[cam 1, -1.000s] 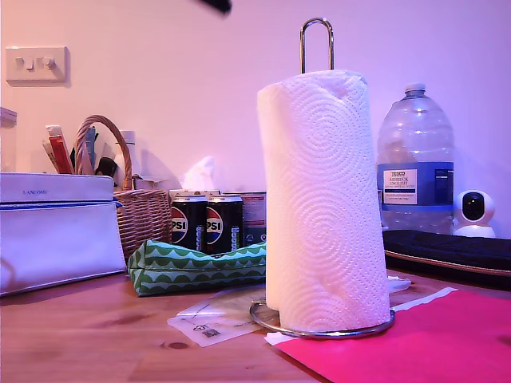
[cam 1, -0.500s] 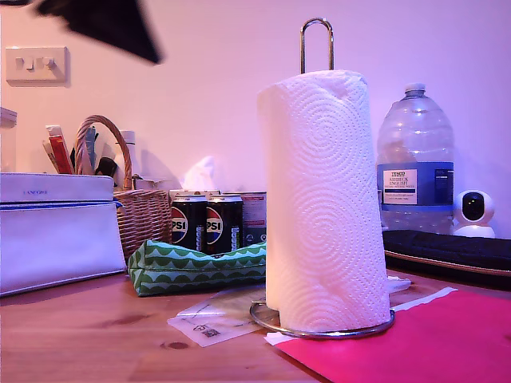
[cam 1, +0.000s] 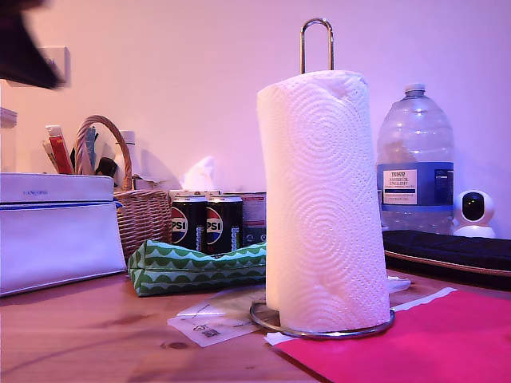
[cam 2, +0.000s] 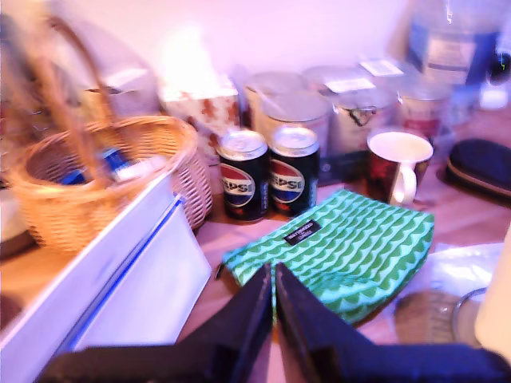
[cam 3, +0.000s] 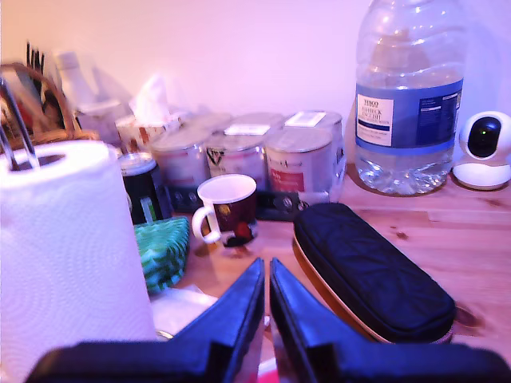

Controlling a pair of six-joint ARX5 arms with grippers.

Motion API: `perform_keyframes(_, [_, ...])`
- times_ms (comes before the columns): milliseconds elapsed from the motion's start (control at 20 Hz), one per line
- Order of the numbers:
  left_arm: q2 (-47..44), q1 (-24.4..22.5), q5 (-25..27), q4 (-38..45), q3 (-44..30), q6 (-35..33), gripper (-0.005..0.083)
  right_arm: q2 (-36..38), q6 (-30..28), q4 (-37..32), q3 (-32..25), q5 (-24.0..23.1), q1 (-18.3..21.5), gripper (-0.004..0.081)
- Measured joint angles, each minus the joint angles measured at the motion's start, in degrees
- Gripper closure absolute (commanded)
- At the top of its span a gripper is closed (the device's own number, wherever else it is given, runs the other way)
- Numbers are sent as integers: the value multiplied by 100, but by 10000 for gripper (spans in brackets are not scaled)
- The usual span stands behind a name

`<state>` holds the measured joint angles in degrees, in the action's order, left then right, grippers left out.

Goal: Insert the paper towel roll into the metallic stand.

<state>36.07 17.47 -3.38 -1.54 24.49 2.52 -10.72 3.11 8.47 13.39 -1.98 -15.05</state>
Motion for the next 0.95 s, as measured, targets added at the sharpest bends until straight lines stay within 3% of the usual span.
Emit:
perform_keyframes(150, [-813, 7, 55, -221, -546, 177, 797, 0, -26, 7, 0, -4, 0, 783])
perform_keyframes(400, [-2031, 7, 190, -496, -551, 219, 797, 0, -114, 466, 0, -9, 0, 783])
perform_keyframes(950, [-2131, 7, 195, -1965, -533, 229, 797, 0, -127, 2212, 0, -9, 0, 783])
